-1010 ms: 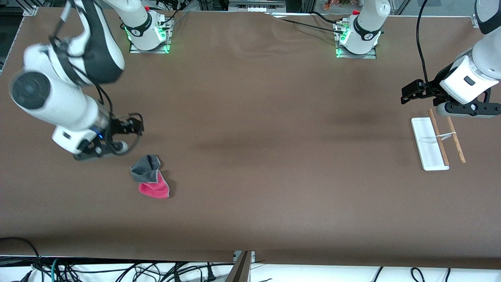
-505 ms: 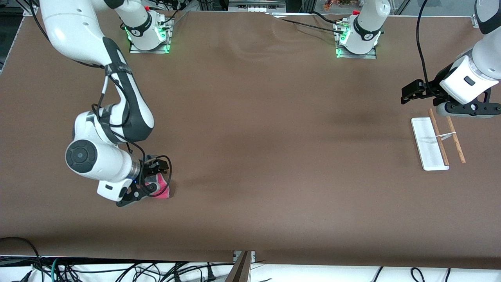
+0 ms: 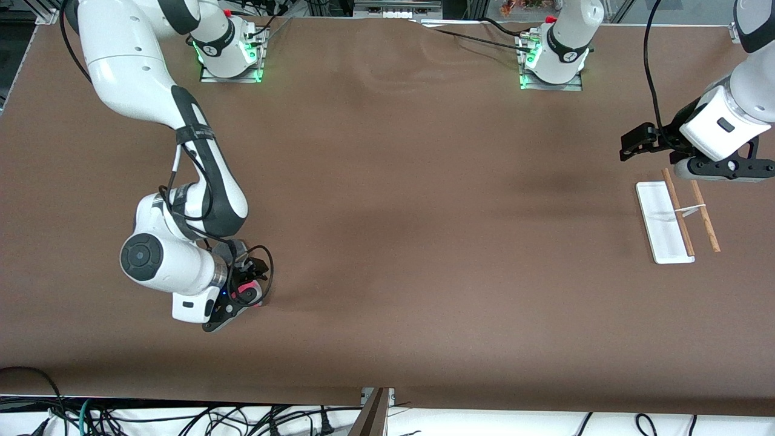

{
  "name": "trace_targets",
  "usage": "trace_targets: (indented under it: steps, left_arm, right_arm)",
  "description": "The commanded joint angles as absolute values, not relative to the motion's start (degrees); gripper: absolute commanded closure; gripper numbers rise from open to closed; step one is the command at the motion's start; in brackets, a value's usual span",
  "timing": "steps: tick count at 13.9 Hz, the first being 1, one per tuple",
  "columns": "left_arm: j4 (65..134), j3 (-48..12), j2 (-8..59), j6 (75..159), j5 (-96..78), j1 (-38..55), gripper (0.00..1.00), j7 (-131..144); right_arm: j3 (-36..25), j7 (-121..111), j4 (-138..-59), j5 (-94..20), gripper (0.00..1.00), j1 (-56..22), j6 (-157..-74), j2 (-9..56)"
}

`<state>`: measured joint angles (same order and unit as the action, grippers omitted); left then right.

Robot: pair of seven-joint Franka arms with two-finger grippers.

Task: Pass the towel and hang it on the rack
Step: 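Reach the right gripper down to the pink-and-grey towel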

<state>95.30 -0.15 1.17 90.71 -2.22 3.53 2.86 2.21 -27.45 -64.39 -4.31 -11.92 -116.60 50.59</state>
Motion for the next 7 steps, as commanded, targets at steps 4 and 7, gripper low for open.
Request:
trace_targets:
  steps: [4,7]
  left_arm:
    - [93.52,-0.26,1.93,89.3,-2.29,3.16,0.0,1.49]
    - [93.52,-0.26,1.93,89.47,-2.46,3.16,0.0,1.76]
  right_arm:
    - [2.64,-31.99,-65.3,-5.71,0.06,-10.2,-116.54,52.12]
    - [2.64,-32.25,-65.21,-5.71,0.06,-10.02,-116.72,52.91]
